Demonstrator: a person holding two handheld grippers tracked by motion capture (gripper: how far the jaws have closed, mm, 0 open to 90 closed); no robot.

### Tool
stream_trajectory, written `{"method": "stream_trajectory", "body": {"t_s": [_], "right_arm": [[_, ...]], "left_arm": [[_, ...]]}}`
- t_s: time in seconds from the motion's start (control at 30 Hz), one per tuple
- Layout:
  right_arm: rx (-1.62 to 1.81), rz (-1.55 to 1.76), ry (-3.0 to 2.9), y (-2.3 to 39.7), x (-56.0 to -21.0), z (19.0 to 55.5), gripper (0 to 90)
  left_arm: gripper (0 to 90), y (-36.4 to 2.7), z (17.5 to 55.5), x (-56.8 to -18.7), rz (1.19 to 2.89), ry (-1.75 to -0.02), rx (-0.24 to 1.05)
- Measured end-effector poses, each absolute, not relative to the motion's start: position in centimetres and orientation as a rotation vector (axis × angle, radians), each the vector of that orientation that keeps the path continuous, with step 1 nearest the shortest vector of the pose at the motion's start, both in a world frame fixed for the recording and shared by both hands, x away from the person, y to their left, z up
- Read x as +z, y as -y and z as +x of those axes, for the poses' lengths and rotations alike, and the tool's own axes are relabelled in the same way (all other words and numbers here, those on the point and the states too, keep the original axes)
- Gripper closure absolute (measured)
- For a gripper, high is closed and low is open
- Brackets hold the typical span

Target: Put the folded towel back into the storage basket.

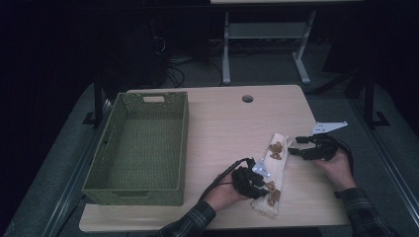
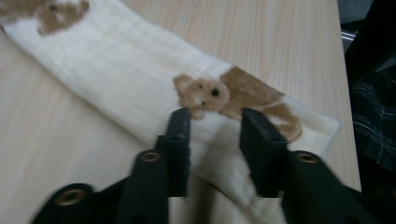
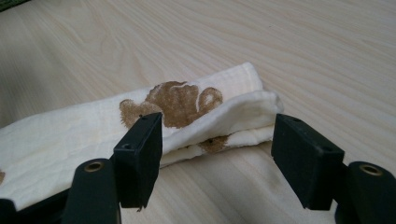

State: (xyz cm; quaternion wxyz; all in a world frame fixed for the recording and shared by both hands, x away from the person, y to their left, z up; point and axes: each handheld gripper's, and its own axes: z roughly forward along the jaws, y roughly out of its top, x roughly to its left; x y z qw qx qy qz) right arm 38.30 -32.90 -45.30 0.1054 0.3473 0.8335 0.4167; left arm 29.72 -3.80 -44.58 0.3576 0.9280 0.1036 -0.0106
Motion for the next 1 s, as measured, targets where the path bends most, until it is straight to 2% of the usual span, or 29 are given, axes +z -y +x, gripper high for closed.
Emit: {"method": "stream_trajectory", "body": {"t_s": [0.1, 0.17, 0.4, 0.63, 0.83, 0.93, 1.0], "right_arm": [[1.230, 1.020, -2.458, 32.9, -45.3, 38.3, 33.4], [1.220, 1.018, -2.460, 32.9, -45.3, 38.3, 33.4], [1.221, 1.018, -2.461, 32.9, -45.4, 38.3, 33.4], [1.221, 1.028, -2.458, 33.1, -45.4, 38.4, 33.4], [1.219, 1.030, -2.457, 33.2, -45.4, 38.4, 33.4], [1.222, 1.026, -2.456, 33.1, -45.4, 38.3, 33.4], [1.223, 1.026, -2.456, 33.1, -45.4, 38.3, 33.4]], "left_arm": [[46.9, 4.2, 30.3, -44.2, 2.382, -0.224, -0.038], [40.2, 4.5, 30.6, -44.1, 2.388, -0.187, -0.034], [26.8, 6.0, 32.6, -44.4, 2.407, -0.084, -0.024], [22.6, 7.0, 33.5, -46.0, 2.474, -0.008, -0.054], [21.7, 6.9, 33.2, -46.4, 2.476, 0.021, -0.013], [24.2, 6.8, 33.1, -46.4, 2.458, 0.005, -0.011], [31.5, 6.6, 33.1, -46.4, 2.450, -0.004, -0.006]]}}
